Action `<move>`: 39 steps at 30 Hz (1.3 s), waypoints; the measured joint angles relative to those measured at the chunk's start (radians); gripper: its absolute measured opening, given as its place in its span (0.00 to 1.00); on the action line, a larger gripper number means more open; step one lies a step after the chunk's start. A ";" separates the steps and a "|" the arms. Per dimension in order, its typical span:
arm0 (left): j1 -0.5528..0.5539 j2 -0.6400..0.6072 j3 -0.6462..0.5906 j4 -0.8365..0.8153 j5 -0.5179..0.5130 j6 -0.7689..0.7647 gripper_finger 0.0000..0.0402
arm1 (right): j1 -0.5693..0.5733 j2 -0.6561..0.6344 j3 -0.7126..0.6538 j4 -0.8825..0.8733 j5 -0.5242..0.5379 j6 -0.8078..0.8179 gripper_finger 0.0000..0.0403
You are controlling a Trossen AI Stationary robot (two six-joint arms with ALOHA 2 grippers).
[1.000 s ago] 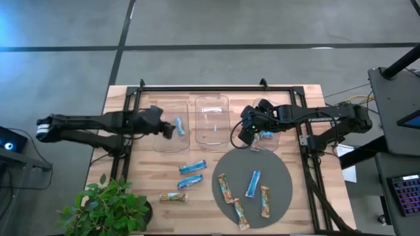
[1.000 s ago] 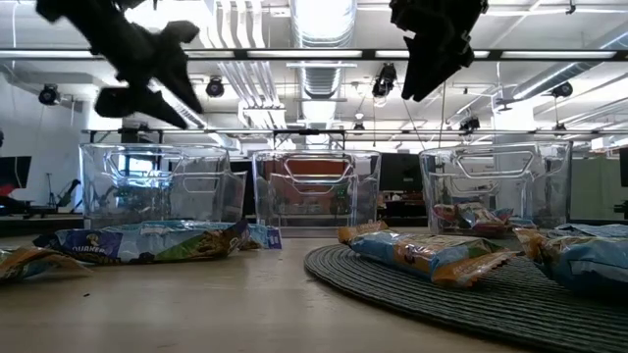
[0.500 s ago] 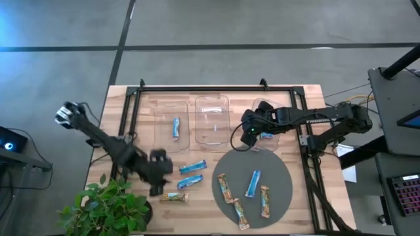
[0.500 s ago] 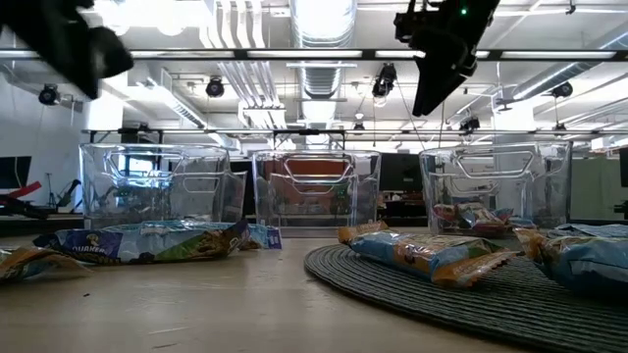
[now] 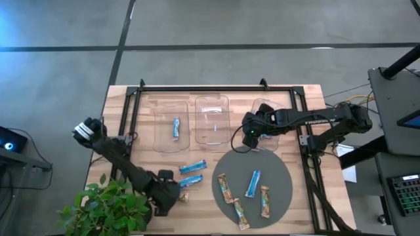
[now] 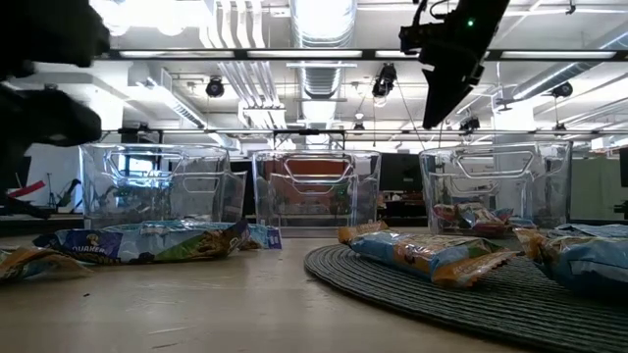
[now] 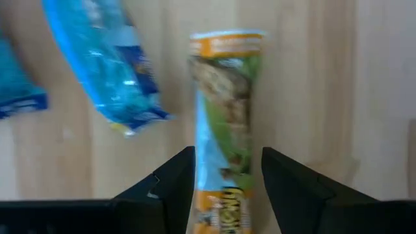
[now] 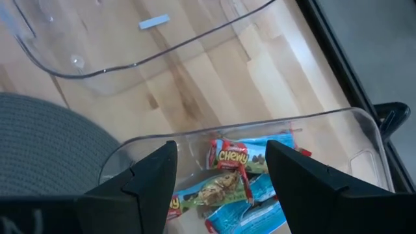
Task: Pick and place Granola Bars by type
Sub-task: Put the yellow granola bar into the left transparent bin
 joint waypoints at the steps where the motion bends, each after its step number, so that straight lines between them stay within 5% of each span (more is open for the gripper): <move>1: -0.007 0.006 0.002 0.006 0.001 0.000 0.40 | 0.000 0.000 -0.002 0.000 -0.001 0.000 0.56; 15: -0.025 0.104 -0.009 -0.024 -0.004 -0.054 0.33 | 0.000 0.000 -0.008 0.000 -0.002 0.007 0.56; 23: 0.002 -0.085 -0.001 -0.147 -0.007 -0.196 0.11 | 0.000 0.000 -0.013 0.002 0.011 0.007 0.56; 28: 0.043 -0.294 0.055 -0.235 -0.177 -0.286 0.09 | -0.001 0.000 -0.013 0.003 0.030 0.006 0.56; 31: 0.126 -0.432 0.059 -0.279 -0.421 -0.482 0.09 | 0.000 0.000 -0.013 0.005 0.033 0.007 0.56; 34: 0.295 -0.536 0.009 -0.417 -0.601 -0.861 0.09 | -0.001 0.000 -0.013 0.013 0.051 0.011 0.56; 36: 0.421 -0.595 -0.054 -0.433 -0.635 -1.026 0.09 | 0.000 0.000 -0.013 0.014 0.052 0.017 0.56; 39: 0.588 -0.657 -0.178 -0.255 -0.531 -0.954 0.10 | 0.000 0.000 -0.013 0.015 0.052 0.020 0.56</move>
